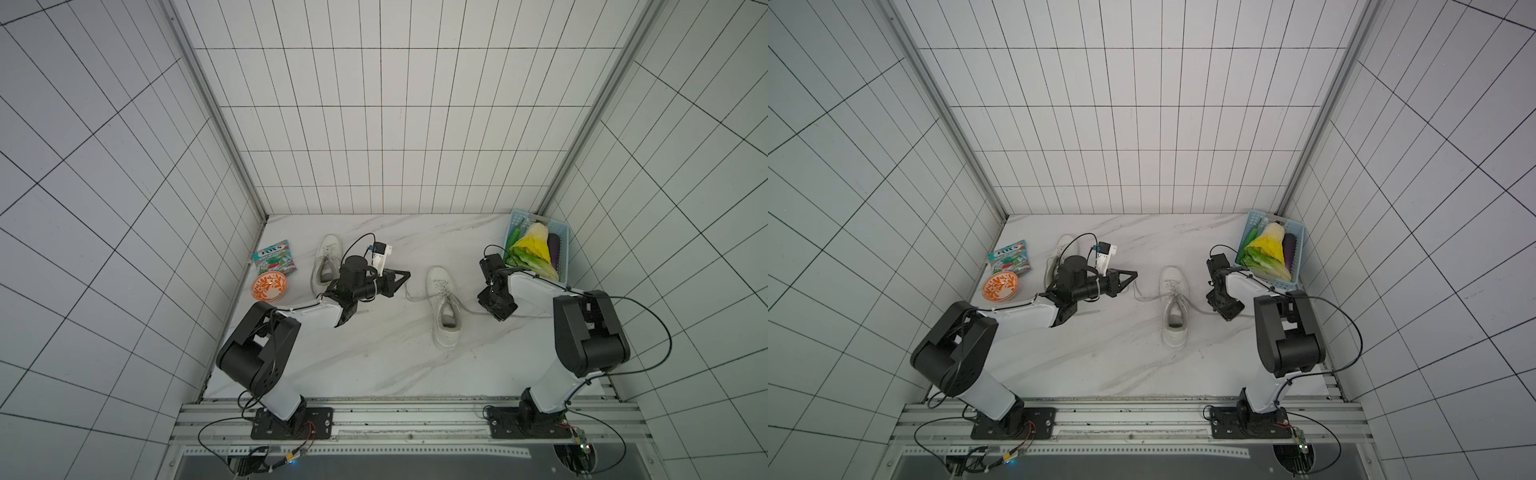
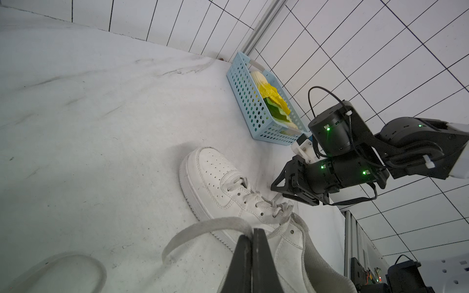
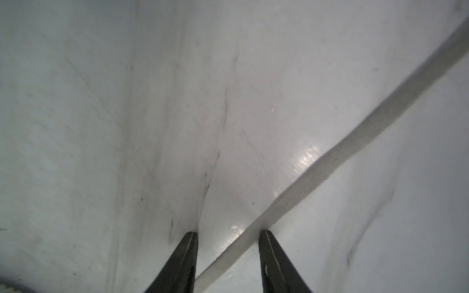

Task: Tie the shoes
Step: Tie the shoelace on the shoe.

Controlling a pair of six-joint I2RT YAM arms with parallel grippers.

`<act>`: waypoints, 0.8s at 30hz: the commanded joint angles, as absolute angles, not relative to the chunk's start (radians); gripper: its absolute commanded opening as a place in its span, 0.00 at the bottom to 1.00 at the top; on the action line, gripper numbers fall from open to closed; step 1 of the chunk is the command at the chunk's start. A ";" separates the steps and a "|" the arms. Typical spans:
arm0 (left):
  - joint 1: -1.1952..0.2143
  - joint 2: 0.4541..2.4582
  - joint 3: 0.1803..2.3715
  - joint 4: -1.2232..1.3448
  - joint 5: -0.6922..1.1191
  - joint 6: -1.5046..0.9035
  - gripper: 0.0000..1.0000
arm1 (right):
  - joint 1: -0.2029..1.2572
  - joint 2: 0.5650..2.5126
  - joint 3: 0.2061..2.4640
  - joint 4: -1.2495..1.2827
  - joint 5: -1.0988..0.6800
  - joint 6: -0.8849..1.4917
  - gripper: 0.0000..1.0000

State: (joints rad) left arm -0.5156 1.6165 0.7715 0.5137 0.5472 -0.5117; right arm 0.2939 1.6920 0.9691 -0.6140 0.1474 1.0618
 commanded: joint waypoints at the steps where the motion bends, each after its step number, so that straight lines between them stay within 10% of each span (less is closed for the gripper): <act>1: -0.514 1.578 0.748 0.541 0.533 -0.501 0.00 | 0.283 1.702 0.889 -0.586 0.089 1.087 0.21; 5: -0.511 1.545 0.724 0.556 0.525 -0.502 0.00 | 0.250 1.625 0.855 -0.561 0.067 1.082 0.00; 24: -0.469 1.278 0.570 0.437 0.354 -0.470 0.00 | 0.054 1.240 0.883 -0.639 0.255 0.865 0.00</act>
